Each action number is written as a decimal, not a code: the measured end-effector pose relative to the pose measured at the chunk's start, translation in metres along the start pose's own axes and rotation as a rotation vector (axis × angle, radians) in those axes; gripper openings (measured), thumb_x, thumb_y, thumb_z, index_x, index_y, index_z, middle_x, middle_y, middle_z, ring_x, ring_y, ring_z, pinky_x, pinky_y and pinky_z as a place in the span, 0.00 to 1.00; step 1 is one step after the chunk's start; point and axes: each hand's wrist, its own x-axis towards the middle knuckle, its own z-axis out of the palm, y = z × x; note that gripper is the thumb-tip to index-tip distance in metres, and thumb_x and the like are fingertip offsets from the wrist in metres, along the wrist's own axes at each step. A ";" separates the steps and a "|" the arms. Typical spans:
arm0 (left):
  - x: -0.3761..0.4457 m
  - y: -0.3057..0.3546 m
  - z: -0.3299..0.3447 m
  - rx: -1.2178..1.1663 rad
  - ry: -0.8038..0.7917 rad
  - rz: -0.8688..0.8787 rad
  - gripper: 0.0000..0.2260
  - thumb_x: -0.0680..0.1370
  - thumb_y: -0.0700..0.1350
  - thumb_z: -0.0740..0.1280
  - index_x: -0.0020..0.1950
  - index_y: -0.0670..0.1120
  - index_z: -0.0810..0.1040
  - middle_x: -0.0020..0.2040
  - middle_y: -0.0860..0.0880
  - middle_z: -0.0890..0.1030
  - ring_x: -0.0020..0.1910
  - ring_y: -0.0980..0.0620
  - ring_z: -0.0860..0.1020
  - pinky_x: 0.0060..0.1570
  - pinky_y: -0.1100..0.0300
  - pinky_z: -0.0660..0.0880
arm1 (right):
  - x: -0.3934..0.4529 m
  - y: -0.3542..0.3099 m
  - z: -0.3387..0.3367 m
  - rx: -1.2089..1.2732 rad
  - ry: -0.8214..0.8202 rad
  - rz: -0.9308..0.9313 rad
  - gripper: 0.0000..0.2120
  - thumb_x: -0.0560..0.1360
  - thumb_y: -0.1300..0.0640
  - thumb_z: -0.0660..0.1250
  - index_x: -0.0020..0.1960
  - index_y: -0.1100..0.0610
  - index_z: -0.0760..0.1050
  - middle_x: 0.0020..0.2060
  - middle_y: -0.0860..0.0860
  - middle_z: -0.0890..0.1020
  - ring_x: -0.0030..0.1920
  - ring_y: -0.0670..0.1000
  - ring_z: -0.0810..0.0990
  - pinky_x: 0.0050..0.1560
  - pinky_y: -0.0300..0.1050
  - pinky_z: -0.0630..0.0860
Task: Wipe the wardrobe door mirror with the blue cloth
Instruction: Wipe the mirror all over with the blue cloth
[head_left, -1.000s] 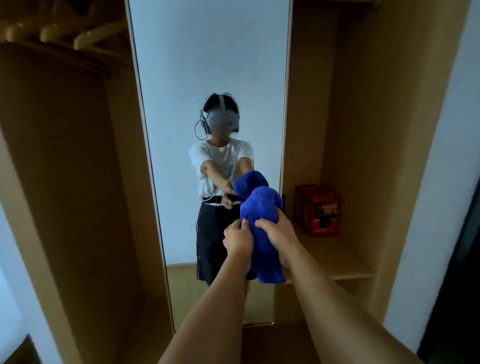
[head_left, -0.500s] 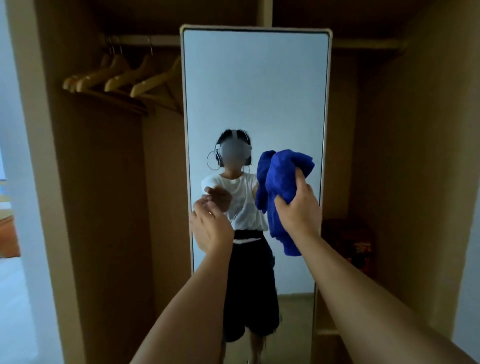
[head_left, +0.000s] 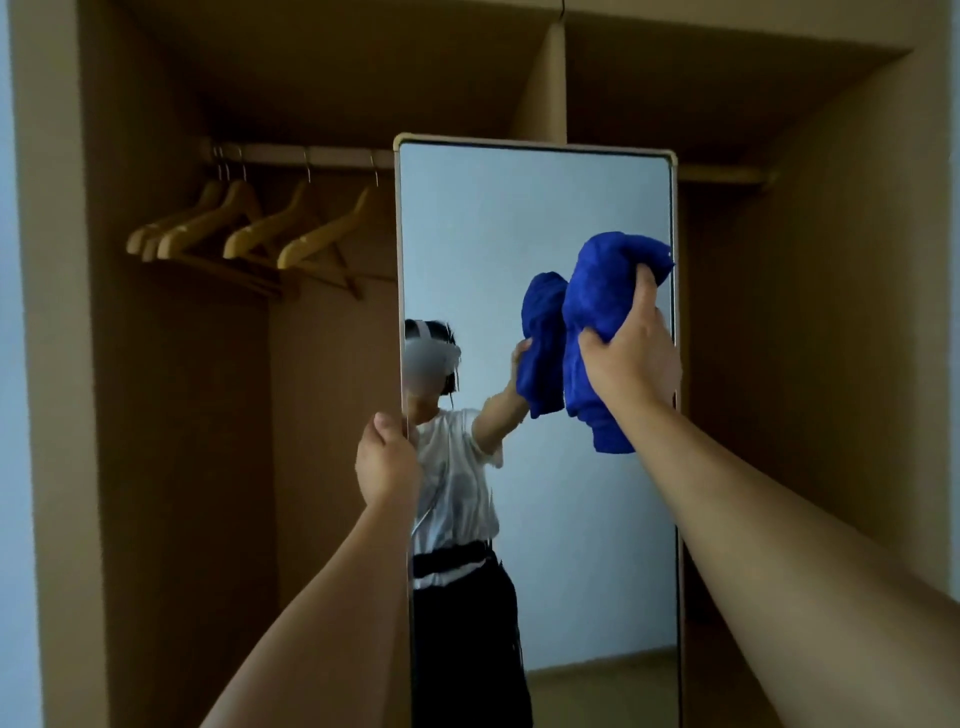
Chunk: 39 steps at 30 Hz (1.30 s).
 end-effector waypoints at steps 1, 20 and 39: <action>0.005 0.001 0.001 -0.019 -0.026 -0.010 0.19 0.82 0.55 0.49 0.47 0.47 0.75 0.47 0.47 0.79 0.47 0.47 0.77 0.50 0.52 0.73 | 0.006 -0.006 0.000 -0.007 0.008 -0.002 0.38 0.76 0.53 0.66 0.78 0.51 0.47 0.61 0.56 0.76 0.54 0.58 0.80 0.46 0.48 0.73; 0.045 0.004 0.027 -0.185 -0.182 0.050 0.22 0.81 0.56 0.51 0.32 0.46 0.66 0.27 0.49 0.66 0.26 0.53 0.62 0.29 0.58 0.60 | 0.084 -0.075 0.030 -0.141 0.076 -0.111 0.35 0.78 0.53 0.63 0.78 0.45 0.46 0.71 0.58 0.63 0.44 0.55 0.78 0.39 0.45 0.68; 0.040 -0.007 0.042 -0.103 -0.010 0.126 0.27 0.79 0.61 0.47 0.30 0.45 0.68 0.25 0.47 0.69 0.25 0.52 0.66 0.31 0.57 0.64 | 0.086 -0.120 0.075 -0.353 0.096 -0.264 0.38 0.76 0.59 0.67 0.78 0.47 0.48 0.74 0.62 0.55 0.63 0.60 0.72 0.59 0.55 0.73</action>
